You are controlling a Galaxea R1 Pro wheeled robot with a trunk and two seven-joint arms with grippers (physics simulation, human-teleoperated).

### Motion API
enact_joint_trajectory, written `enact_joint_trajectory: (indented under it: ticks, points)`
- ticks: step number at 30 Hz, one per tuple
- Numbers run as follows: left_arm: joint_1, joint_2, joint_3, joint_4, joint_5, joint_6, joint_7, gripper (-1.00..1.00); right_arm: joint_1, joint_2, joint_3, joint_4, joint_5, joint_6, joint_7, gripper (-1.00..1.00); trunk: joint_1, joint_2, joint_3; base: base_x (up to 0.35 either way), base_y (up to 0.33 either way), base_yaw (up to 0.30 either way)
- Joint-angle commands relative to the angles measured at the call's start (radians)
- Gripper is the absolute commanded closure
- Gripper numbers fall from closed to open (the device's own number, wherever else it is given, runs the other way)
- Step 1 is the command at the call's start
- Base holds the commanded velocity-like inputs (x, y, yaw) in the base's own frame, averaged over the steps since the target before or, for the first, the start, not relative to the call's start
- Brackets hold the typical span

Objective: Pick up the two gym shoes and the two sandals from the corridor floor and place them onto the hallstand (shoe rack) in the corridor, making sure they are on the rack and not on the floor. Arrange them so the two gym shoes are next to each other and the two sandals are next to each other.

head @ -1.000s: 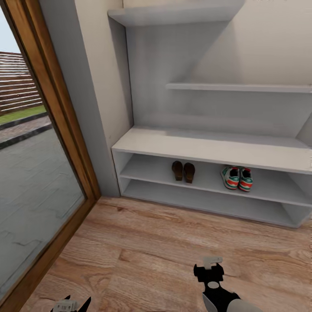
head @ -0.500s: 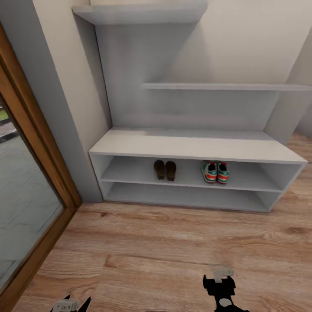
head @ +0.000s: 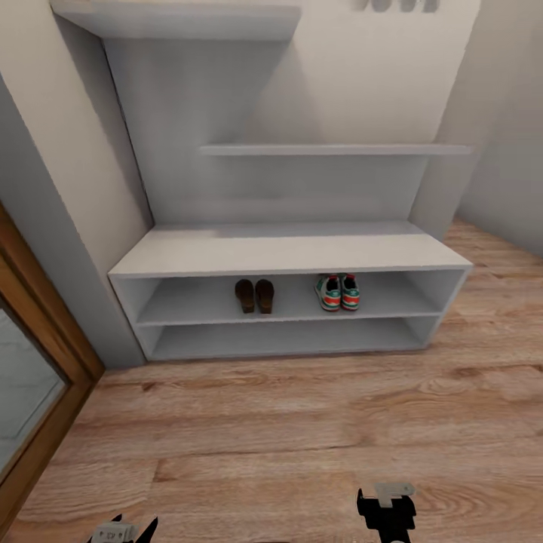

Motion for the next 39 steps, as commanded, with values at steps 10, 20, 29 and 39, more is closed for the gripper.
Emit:
enact_joint_trajectory:
  ticks: [10, 20, 29, 39]
  points:
    - [-0.001, 0.000, 0.009, 0.004, -0.010, -0.007, -0.005, -1.00, 0.005, 0.001, -0.005, 0.001, 0.010, -0.003, -0.006, -1.00, 0.000, 0.000, -0.001, 0.000, 0.000, -0.260]
    - [-0.001, 0.000, 0.008, 0.004, -0.010, -0.007, -0.005, -1.00, 0.006, 0.004, -0.005, 0.000, 0.010, -0.003, -0.006, -1.00, -0.003, 0.001, 0.026, 0.000, 0.000, -0.080]
    - [-0.001, 0.002, 0.010, 0.008, -0.010, -0.006, -0.002, -1.00, 0.006, 0.007, -0.005, 0.000, 0.010, -0.004, -0.007, -1.00, -0.014, 0.017, 0.060, 0.000, 0.000, -0.002]
    - [-0.001, 0.001, 0.010, 0.008, -0.010, -0.006, 0.051, -1.00, 0.006, 0.008, -0.005, 0.001, 0.010, -0.004, -0.007, -1.00, -0.052, 0.087, 0.091, 0.000, 0.000, 0.000]
